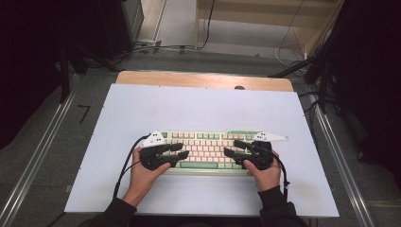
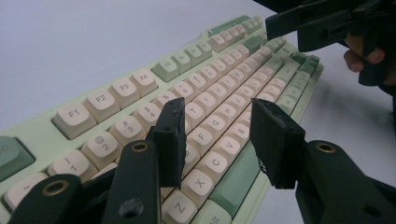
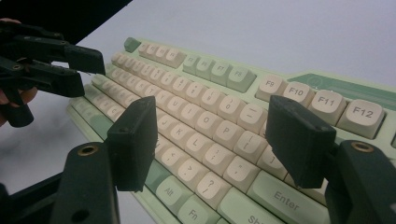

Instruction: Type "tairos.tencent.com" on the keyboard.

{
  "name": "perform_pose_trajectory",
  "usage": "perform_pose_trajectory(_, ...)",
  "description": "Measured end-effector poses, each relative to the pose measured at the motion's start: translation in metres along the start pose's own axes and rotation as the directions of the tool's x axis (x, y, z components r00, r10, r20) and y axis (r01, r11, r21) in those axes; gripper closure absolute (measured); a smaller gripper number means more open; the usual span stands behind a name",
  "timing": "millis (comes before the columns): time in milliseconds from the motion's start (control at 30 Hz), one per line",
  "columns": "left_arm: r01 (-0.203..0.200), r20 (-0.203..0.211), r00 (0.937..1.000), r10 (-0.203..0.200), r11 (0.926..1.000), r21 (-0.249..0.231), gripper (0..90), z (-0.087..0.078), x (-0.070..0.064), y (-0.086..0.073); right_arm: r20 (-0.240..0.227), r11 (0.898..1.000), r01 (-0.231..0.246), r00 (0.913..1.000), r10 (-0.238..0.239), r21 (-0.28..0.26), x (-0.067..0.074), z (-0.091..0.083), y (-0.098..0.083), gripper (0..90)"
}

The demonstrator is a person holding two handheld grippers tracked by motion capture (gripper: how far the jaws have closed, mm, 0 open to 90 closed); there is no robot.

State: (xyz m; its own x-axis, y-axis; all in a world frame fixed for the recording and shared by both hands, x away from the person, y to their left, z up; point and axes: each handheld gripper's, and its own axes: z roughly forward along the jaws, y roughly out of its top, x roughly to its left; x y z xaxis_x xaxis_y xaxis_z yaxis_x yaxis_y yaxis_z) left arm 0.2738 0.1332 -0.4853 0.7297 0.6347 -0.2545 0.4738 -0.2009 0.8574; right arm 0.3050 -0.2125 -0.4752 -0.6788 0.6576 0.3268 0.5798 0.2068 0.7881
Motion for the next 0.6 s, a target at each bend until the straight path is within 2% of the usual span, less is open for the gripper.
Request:
perform_pose_trajectory(133, 0.033, -0.014, 0.9994, -0.033, 0.9993, -0.018, 49.0, -0.005, 0.006, -0.002, 0.001, 1.0, 0.0, 1.0, 0.0, -0.002, 0.0, 0.0, 0.0, 32.5)
perform_pose_trajectory(200, 0.047, -0.033, 0.9983, -0.048, 0.9982, -0.039, 43.9, -0.008, 0.008, -0.003, 0.001, 1.0, 0.001, 1.0, -0.001, -0.001, 0.0, 0.0, 0.0, 32.5)
perform_pose_trajectory(267, 0.058, -0.07, 0.9956, -0.063, 0.996, -0.068, 40.4, -0.012, 0.011, -0.005, 0.002, 1.0, 0.0, 1.0, 0.0, 0.0, 0.0, 0.0, 0.0, 32.5)
perform_pose_trajectory(433, 0.108, -0.109, 0.9865, -0.122, 0.9865, -0.123, 39.8, -0.02, 0.02, -0.008, 0.001, 1.0, 0.001, 1.0, -0.001, -0.002, 0.0, -0.001, 0.0, 32.5)
perform_pose_trajectory(600, 0.126, -0.11, 0.9841, -0.14, 0.984, -0.126, 39.9, -0.022, 0.023, -0.009, 0.003, 1.0, 0.003, 1.0, -0.003, -0.002, 0.0, 0.0, 0.001, 34.6)
